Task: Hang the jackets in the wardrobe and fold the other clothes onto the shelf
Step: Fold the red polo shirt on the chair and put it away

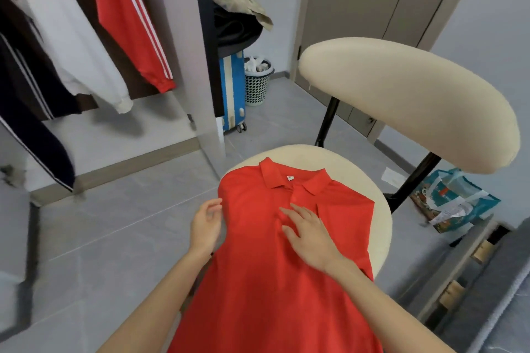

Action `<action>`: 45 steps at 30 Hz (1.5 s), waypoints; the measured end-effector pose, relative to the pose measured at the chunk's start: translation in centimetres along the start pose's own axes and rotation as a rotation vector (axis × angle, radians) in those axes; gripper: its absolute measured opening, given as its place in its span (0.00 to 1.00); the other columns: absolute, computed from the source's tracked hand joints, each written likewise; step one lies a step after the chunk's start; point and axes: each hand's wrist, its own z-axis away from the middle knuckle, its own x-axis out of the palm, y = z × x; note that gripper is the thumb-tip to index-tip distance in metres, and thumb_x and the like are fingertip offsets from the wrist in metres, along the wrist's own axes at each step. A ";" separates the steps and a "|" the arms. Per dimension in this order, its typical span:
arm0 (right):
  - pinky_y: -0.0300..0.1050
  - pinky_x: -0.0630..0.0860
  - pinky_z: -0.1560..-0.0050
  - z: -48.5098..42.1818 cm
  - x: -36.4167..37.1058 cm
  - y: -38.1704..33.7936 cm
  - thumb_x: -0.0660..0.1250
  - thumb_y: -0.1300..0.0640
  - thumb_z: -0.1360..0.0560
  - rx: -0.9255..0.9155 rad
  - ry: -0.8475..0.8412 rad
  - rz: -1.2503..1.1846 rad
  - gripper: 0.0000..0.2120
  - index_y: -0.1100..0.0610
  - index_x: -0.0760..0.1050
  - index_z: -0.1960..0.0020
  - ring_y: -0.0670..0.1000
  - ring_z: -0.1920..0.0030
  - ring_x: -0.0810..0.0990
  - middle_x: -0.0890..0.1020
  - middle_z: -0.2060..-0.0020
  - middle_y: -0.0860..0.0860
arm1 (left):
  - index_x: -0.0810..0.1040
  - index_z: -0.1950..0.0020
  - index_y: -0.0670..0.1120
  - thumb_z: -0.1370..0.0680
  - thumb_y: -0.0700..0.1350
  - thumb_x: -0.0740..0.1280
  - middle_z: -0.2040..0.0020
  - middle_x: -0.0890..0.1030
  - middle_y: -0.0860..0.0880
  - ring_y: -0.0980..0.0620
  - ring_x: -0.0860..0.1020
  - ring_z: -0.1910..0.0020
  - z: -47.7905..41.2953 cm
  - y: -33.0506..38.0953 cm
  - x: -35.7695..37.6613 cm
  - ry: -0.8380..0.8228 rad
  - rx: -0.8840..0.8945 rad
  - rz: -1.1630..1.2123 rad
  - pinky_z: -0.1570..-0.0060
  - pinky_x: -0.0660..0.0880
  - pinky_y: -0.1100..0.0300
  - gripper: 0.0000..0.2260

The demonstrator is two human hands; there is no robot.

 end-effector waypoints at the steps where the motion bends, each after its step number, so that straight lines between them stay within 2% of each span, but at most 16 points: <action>1: 0.50 0.53 0.24 -0.9 0.6 -1.2 0.57 0.50 0.18 -0.041 -0.015 -0.003 0.21 0.46 0.62 0.25 0.51 0.24 0.55 0.60 0.24 0.49 | 0.78 0.43 0.39 0.21 0.33 0.61 0.42 0.80 0.41 0.41 0.77 0.42 -0.3 -0.9 -1.0 0.031 -0.043 0.021 0.42 0.71 0.57 0.09; 5: 0.44 0.55 0.26 -3.8 2.1 -4.0 0.58 0.52 0.18 -0.130 -0.067 0.026 0.21 0.48 0.63 0.25 0.51 0.25 0.56 0.60 0.24 0.50 | 0.78 0.41 0.38 0.20 0.35 0.62 0.43 0.80 0.35 0.37 0.77 0.42 -1.4 -3.0 -2.3 0.040 -0.123 0.036 0.40 0.72 0.45 0.10; 10: 0.48 0.61 0.27 -8.6 3.7 -6.0 0.58 0.54 0.19 -0.177 -0.082 0.079 0.21 0.48 0.65 0.26 0.51 0.25 0.59 0.61 0.24 0.49 | 0.76 0.38 0.41 0.20 0.36 0.61 0.40 0.79 0.40 0.40 0.77 0.41 -4.9 -4.4 -1.9 -0.051 -0.126 0.043 0.41 0.73 0.49 0.11; 12: 0.47 0.64 0.29 -10.1 4.2 -6.1 0.58 0.55 0.19 -0.170 -0.083 0.096 0.21 0.47 0.65 0.26 0.50 0.26 0.62 0.63 0.25 0.48 | 0.73 0.34 0.39 0.19 0.36 0.60 0.36 0.77 0.40 0.41 0.76 0.38 -6.6 -5.0 -1.1 -0.122 -0.133 0.016 0.37 0.71 0.47 0.14; 16: 0.46 0.72 0.37 -11.9 4.6 -5.4 0.62 0.56 0.22 -0.162 -0.062 0.234 0.24 0.44 0.66 0.27 0.49 0.32 0.69 0.72 0.32 0.45 | 0.64 0.26 0.39 0.18 0.38 0.60 0.27 0.68 0.42 0.46 0.68 0.29 -9.4 -6.5 0.8 -0.277 -0.123 -0.060 0.29 0.63 0.53 0.20; 19: 0.46 0.74 0.40 -12.9 4.5 -4.7 0.67 0.54 0.26 -0.149 -0.074 0.222 0.27 0.43 0.66 0.28 0.49 0.37 0.74 0.74 0.36 0.45 | 0.62 0.25 0.42 0.18 0.39 0.60 0.27 0.67 0.45 0.48 0.65 0.27 -10.6 -7.1 1.9 -0.363 -0.115 -0.072 0.27 0.60 0.53 0.22; 22: 0.47 0.75 0.42 -13.2 4.7 -4.3 0.69 0.54 0.26 -0.147 -0.076 0.217 0.27 0.43 0.67 0.29 0.48 0.38 0.75 0.75 0.37 0.45 | 0.62 0.26 0.42 0.18 0.37 0.59 0.33 0.73 0.41 0.48 0.73 0.35 -11.3 -7.4 2.3 -0.407 -0.165 -0.038 0.35 0.68 0.60 0.21; 25: 0.48 0.76 0.43 -13.3 4.9 -4.3 0.69 0.54 0.27 -0.144 -0.063 0.206 0.27 0.42 0.68 0.30 0.48 0.38 0.75 0.74 0.39 0.44 | 0.63 0.28 0.41 0.18 0.37 0.59 0.46 0.78 0.40 0.55 0.76 0.55 -10.9 -7.4 1.7 -0.431 -0.213 -0.008 0.59 0.71 0.70 0.18; 27: 0.48 0.77 0.45 -13.2 4.9 -4.5 0.69 0.55 0.27 -0.145 -0.058 0.203 0.26 0.43 0.69 0.30 0.48 0.39 0.75 0.74 0.39 0.44 | 0.69 0.33 0.40 0.17 0.39 0.59 0.48 0.77 0.40 0.53 0.75 0.54 -10.5 -6.9 1.0 -0.447 -0.220 0.004 0.55 0.70 0.67 0.13; 29: 0.47 0.76 0.44 -13.1 4.8 -4.7 0.69 0.56 0.26 -0.145 -0.055 0.208 0.26 0.44 0.68 0.30 0.48 0.38 0.74 0.73 0.38 0.44 | 0.74 0.45 0.39 0.17 0.42 0.58 0.53 0.74 0.41 0.50 0.71 0.54 -10.1 -6.3 0.1 -0.476 -0.175 -0.067 0.54 0.67 0.59 0.08; 31: 0.46 0.74 0.41 -12.7 5.0 -4.9 0.66 0.57 0.24 -0.155 -0.057 0.235 0.25 0.45 0.67 0.29 0.48 0.34 0.71 0.72 0.35 0.44 | 0.72 0.53 0.40 0.16 0.45 0.57 0.58 0.71 0.44 0.50 0.69 0.56 -9.7 -5.6 -1.2 -0.469 -0.138 -0.143 0.56 0.63 0.59 0.10; 34: 0.44 0.69 0.36 -12.0 5.4 -4.9 0.62 0.60 0.22 -0.170 -0.077 0.243 0.25 0.48 0.65 0.27 0.49 0.30 0.66 0.68 0.30 0.45 | 0.71 0.56 0.43 0.16 0.48 0.56 0.59 0.71 0.47 0.52 0.69 0.58 -8.9 -4.6 -3.9 -0.442 -0.108 -0.150 0.56 0.65 0.60 0.12; 37: 0.41 0.60 0.28 -11.5 5.1 -4.9 0.62 0.64 0.22 -0.177 -0.145 0.192 0.26 0.52 0.64 0.26 0.50 0.27 0.63 0.65 0.26 0.48 | 0.65 0.62 0.47 0.17 0.49 0.59 0.67 0.65 0.52 0.56 0.64 0.67 -8.2 -3.7 -6.4 -0.444 -0.017 -0.251 0.65 0.62 0.65 0.14; 39: 0.39 0.58 0.28 -11.2 4.3 -5.1 0.65 0.65 0.24 -0.165 -0.172 0.097 0.25 0.55 0.67 0.27 0.51 0.28 0.66 0.68 0.28 0.52 | 0.65 0.62 0.47 0.19 0.47 0.63 0.69 0.64 0.53 0.58 0.63 0.70 -7.8 -2.8 -7.8 -0.466 0.050 -0.355 0.69 0.61 0.67 0.13; 41: 0.39 0.63 0.31 -10.5 3.3 -5.2 0.67 0.64 0.24 -0.100 -0.171 -0.035 0.24 0.55 0.70 0.29 0.53 0.31 0.72 0.74 0.32 0.54 | 0.71 0.56 0.45 0.20 0.47 0.66 0.69 0.67 0.54 0.58 0.66 0.69 -7.6 -1.5 -8.6 -0.509 0.057 -0.421 0.70 0.64 0.70 0.08; 45: 0.39 0.67 0.35 -8.7 0.9 -4.1 0.65 0.65 0.23 -0.009 -0.074 -0.199 0.19 0.56 0.73 0.33 0.54 0.37 0.77 0.78 0.37 0.53 | 0.75 0.42 0.43 0.19 0.48 0.64 0.63 0.74 0.53 0.55 0.74 0.61 -7.1 2.8 -8.5 -0.503 -0.026 -0.409 0.65 0.69 0.69 0.11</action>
